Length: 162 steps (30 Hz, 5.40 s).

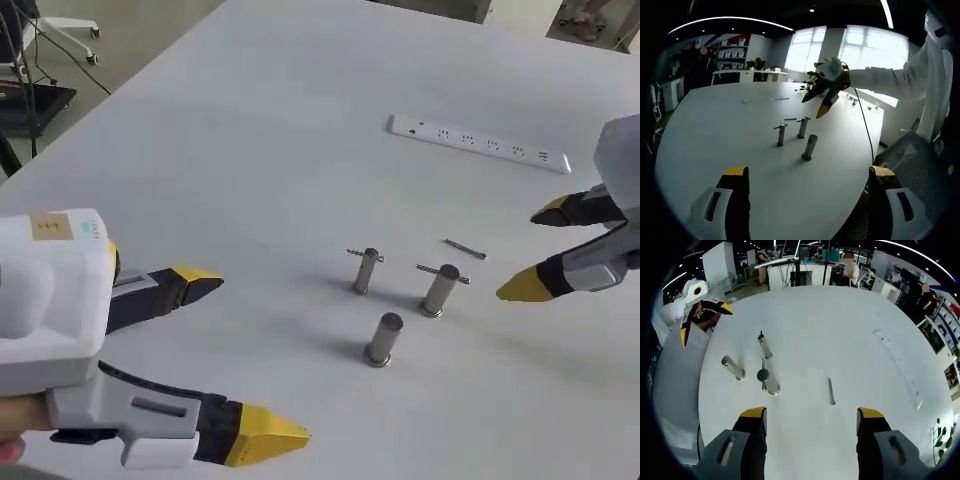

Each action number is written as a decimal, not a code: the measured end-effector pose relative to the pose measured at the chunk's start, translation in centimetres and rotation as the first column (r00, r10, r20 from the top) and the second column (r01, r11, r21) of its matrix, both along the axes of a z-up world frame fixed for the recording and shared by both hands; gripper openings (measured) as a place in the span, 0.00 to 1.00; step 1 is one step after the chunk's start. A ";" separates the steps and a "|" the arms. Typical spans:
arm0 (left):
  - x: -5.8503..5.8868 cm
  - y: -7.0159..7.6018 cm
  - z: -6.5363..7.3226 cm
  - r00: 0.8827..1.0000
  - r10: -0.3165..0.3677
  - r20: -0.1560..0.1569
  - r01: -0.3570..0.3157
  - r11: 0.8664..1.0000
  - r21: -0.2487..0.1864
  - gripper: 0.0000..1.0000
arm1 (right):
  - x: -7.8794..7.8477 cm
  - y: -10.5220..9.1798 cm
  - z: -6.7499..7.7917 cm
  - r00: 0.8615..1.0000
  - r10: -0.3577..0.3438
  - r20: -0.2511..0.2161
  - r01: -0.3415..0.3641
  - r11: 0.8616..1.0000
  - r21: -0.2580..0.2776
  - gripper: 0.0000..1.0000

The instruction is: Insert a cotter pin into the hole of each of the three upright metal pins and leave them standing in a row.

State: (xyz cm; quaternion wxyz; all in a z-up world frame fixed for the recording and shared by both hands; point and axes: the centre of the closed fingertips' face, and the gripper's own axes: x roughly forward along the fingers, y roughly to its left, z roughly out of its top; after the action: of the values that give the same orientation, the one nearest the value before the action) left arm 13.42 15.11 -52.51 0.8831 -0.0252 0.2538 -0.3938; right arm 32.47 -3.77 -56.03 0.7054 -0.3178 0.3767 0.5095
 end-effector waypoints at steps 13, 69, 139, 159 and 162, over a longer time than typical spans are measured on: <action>0.2 -0.1 -0.2 1.000 0.017 -0.010 -0.017 1.000 -0.005 0.95 | 3.7 1.0 -2.7 0.998 0.058 -0.022 -0.060 0.996 -0.071 0.42; 0.4 -1.4 0.6 0.999 0.032 0.028 -0.032 0.999 0.017 0.99 | 3.4 2.3 -0.8 0.981 0.161 0.109 -0.140 0.974 -0.179 0.00; 4.4 -9.6 2.0 0.934 -0.060 -0.351 -0.062 0.943 -0.327 0.02 | -15.0 9.4 5.2 0.844 0.236 0.482 -0.343 0.928 0.146 0.00; 4.1 -9.1 1.4 0.935 -0.057 -0.349 -0.038 0.965 -0.260 0.00 | -14.9 9.6 5.0 0.825 0.248 0.508 -0.362 0.922 0.138 0.03; 4.1 -8.8 1.7 0.951 -0.058 -0.304 -0.023 0.967 -0.256 0.00 | -14.7 9.3 5.3 0.851 0.209 0.482 -0.335 0.922 0.192 0.09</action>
State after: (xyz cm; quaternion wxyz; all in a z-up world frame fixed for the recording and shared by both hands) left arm 17.52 6.28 -50.79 0.8181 -0.1981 0.3363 -0.4224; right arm 17.81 5.58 -50.74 0.7299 -0.3794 0.0800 0.5630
